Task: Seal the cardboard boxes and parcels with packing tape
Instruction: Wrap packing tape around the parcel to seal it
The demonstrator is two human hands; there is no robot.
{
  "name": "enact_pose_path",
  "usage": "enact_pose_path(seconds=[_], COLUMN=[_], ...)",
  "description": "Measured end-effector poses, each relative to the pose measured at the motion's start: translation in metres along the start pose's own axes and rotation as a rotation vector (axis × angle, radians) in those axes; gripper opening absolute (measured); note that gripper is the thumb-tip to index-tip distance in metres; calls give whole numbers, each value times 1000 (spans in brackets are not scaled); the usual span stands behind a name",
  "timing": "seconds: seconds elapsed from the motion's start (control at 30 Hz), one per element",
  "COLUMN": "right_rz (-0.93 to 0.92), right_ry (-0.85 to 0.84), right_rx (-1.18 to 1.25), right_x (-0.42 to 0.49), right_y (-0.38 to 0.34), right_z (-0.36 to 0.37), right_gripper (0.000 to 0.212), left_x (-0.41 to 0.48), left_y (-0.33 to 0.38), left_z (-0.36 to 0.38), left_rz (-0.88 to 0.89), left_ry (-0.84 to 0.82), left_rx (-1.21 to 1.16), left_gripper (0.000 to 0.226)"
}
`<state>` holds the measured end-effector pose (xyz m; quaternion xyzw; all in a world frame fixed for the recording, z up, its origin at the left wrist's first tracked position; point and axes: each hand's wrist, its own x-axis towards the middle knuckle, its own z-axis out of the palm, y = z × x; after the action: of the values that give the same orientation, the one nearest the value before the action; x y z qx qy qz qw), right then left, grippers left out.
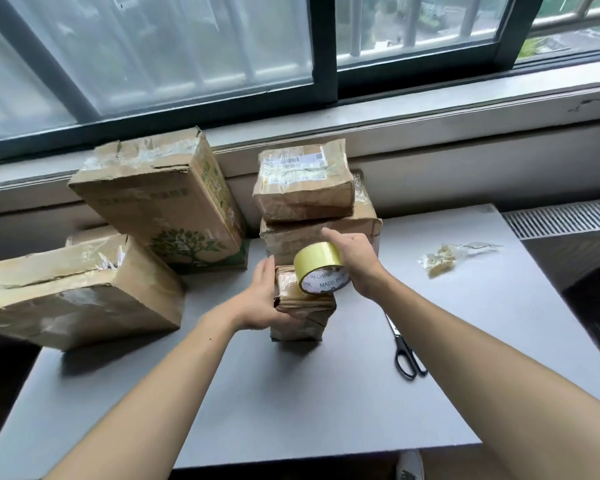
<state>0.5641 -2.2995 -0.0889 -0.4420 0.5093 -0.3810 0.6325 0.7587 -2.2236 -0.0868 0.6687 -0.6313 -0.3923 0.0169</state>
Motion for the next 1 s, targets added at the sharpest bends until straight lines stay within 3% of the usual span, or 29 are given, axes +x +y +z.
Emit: enact_pose_path(seconds=[0.13,0.27,0.37,0.47,0.63,0.77,1.0], right_rz=[28,41,13,-46,-240,-235,-149], right_ry=[-38,-51,7,37,71,115,125], right_rx=[4,117,128,-17,-469,-801,-845], right_x=[-2,-7,-10,-6,-9,-12,-15], right_y=[1,12,17,6,-32,-22,32], right_z=[20,35,46,56,27,-13,-3], right_gripper=[32,49,45,50,55,56,62], left_x=[0,-4,-3,2,12,15,15], left_y=[9,13,7,3,-11,-12,-7], left_z=[-6,8,6,1,-3,-2,0], left_rz=[107,112,87,48,-4,5,-12], left_ry=[138,316,321,276,203,186,155], left_rx=[146,60,113,190,375,397,387], left_gripper=[137,85,72,73,96,96,105])
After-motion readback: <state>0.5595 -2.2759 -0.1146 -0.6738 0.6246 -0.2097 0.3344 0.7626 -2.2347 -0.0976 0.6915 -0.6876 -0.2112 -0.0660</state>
